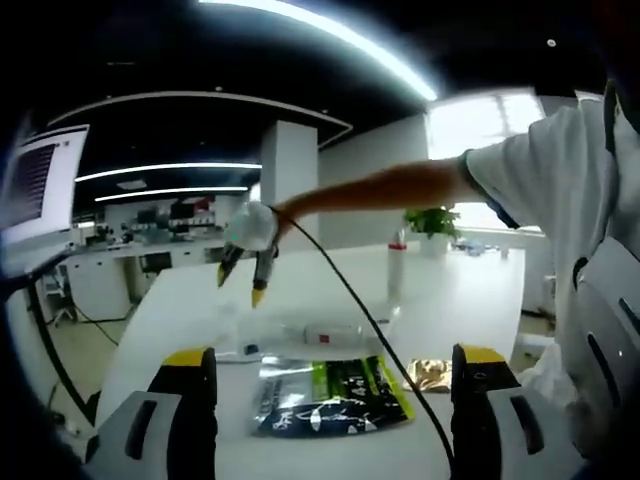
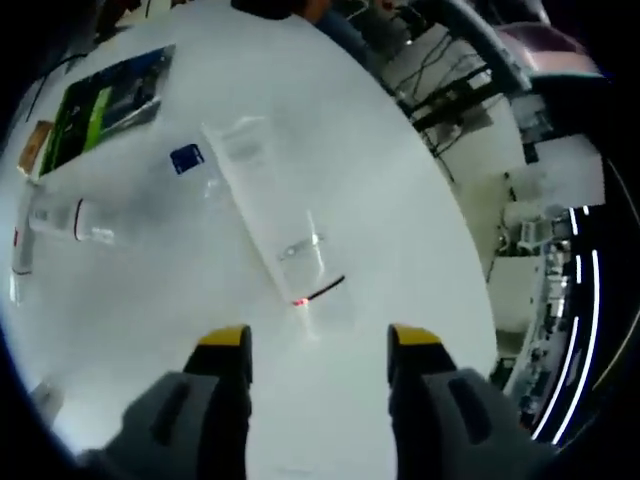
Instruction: Arrange the skincare products in the storage area until every visible bottle or jar stands upright without overlapping.
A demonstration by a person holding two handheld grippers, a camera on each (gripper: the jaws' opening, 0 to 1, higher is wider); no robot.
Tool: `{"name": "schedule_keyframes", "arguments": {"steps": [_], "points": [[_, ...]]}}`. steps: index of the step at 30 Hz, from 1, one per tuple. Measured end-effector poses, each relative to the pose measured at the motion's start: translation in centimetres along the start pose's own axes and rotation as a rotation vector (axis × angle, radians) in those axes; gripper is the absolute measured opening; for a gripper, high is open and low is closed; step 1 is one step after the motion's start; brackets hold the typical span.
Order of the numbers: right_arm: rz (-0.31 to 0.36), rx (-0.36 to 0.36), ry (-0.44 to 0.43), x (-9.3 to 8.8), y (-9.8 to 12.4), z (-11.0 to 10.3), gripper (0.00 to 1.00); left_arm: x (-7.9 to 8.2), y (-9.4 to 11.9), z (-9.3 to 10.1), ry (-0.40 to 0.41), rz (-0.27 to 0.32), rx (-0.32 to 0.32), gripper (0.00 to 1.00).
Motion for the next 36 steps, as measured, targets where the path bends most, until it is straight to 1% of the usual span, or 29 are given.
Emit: {"name": "schedule_keyframes", "arguments": {"steps": [6, 8, 10, 13, 16, 19, 23, 27, 30, 36], "points": [[0.029, 0.026, 0.017, 1.2, -0.4, 0.0, 0.49, 0.1, 0.3, -0.2, -0.002, 0.007, 0.005, 0.99], [0.031, 0.021, 0.029, 1.5, -0.7, 0.0, 0.44, 0.1, 0.3, -0.2, -0.001, 0.003, 0.009, 0.99], [0.044, 0.041, 0.044, 1.8, -0.9, 0.2, 0.41, 0.0, 0.2, -0.2, 0.0, 0.0, 0.005, 0.99], [0.052, 0.094, 0.042, 1.9, -1.2, -0.1, 0.42, -0.1, -0.1, -0.1, 0.002, -0.002, -0.005, 0.99], [0.04, 0.102, 0.052, 1.9, -1.5, 0.2, 0.41, -0.1, -0.2, 0.0, -0.001, -0.006, -0.009, 0.99], [0.048, 0.127, 0.026, 1.8, -2.0, 0.7, 0.41, -0.2, -0.1, 0.0, -0.002, -0.01, -0.01, 0.99], [0.04, 0.154, 0.036, 2.1, -2.3, 0.2, 0.39, -0.1, 0.4, -0.4, 0.0, -0.005, 0.008, 0.99], [0.049, 0.171, 0.024, 2.3, -2.5, 0.4, 0.36, -0.1, 0.6, -0.6, 0.001, 0.002, 0.019, 0.99], [0.04, 0.197, 0.022, 2.4, -2.7, 0.5, 0.35, -0.2, 0.6, -0.8, 0.002, -0.002, 0.02, 0.99], [0.036, 0.234, 0.029, 2.3, -3.0, 0.9, 0.35, -0.3, 0.8, -1.2, 0.005, -0.013, 0.044, 0.99]]}}
Point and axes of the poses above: the point that each gripper's makers call its tool centre point, and the gripper's own axes: y roughly backward along the fingers, z roughly to its right, x roughly out of its top, the point moved 7 cm from there along y, roughly backward along the fingers, and after that the axes turned 7 degrees about -z, right-handed, at the moved point
